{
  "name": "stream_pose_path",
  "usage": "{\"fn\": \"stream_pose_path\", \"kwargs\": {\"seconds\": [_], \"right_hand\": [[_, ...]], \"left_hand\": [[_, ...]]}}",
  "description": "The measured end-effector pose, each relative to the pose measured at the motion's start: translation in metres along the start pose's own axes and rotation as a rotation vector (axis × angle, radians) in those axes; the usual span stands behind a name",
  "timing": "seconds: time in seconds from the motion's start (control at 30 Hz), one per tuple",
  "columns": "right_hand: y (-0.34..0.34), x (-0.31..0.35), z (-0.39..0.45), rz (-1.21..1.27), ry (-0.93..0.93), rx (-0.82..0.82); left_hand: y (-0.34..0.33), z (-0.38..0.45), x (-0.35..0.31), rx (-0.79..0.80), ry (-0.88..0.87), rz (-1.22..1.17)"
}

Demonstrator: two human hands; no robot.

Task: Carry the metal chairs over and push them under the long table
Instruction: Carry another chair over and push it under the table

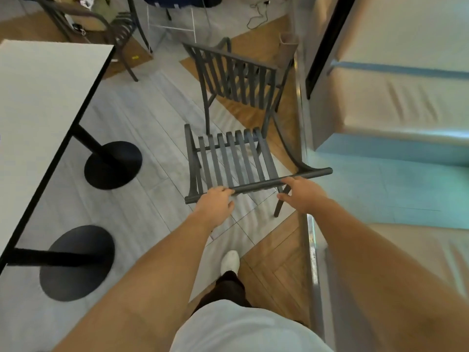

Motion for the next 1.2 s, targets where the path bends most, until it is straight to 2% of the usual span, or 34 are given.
{"fn": "stream_pose_path", "kwargs": {"seconds": [0.23,0.4,0.57,0.77,1.03,1.2], "right_hand": [[0.024,0.008,0.062,0.033,0.002,0.033],[0.020,-0.004,0.099,-0.036,0.027,0.152],[-0.002,-0.020,0.129,-0.173,0.129,0.307],[-0.026,-0.035,0.152,-0.343,0.287,0.432],[-0.040,-0.044,0.162,-0.322,0.381,0.368],[-0.043,-0.044,0.157,-0.358,0.422,0.324]], "left_hand": [[0.000,0.059,0.017,0.098,-0.001,-0.038],[-0.014,0.084,0.026,0.198,0.081,-0.034],[-0.038,0.102,0.028,0.283,0.188,-0.095],[-0.051,0.104,0.022,0.275,0.351,0.115],[-0.053,0.099,0.019,0.260,0.459,0.216],[-0.057,0.086,0.015,0.235,0.503,0.184]]}}
Point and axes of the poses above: each hand's wrist, its own z-axis towards the middle knuckle, its own y-axis out of the back of the hand, x = y × z, the point moved 6 cm from there along z, towards the middle knuckle
